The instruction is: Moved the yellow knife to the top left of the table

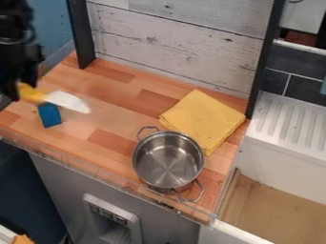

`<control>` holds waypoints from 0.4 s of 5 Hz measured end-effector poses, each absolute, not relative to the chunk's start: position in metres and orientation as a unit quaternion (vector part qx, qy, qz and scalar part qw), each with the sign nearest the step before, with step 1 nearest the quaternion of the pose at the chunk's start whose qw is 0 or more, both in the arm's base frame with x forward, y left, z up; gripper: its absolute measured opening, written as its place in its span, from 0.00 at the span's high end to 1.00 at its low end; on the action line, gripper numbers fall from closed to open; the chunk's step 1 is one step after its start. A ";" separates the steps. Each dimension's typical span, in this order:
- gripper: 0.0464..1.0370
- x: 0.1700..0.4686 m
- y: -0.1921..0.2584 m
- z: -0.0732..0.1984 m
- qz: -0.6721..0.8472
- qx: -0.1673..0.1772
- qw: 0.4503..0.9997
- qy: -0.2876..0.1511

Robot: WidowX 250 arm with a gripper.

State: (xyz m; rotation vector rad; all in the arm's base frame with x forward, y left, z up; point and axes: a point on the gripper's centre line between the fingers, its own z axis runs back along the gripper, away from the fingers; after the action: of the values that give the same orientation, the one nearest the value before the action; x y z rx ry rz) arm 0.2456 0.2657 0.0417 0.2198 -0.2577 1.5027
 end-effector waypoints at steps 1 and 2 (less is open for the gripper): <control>0.55 0.230 0.284 0.041 0.664 0.112 0.732 -0.106; 0.55 0.219 0.296 0.035 0.647 0.140 0.744 -0.090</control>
State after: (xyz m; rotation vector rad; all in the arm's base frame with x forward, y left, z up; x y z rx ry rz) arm 0.2191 0.2962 0.0346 0.3070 -0.1975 1.4159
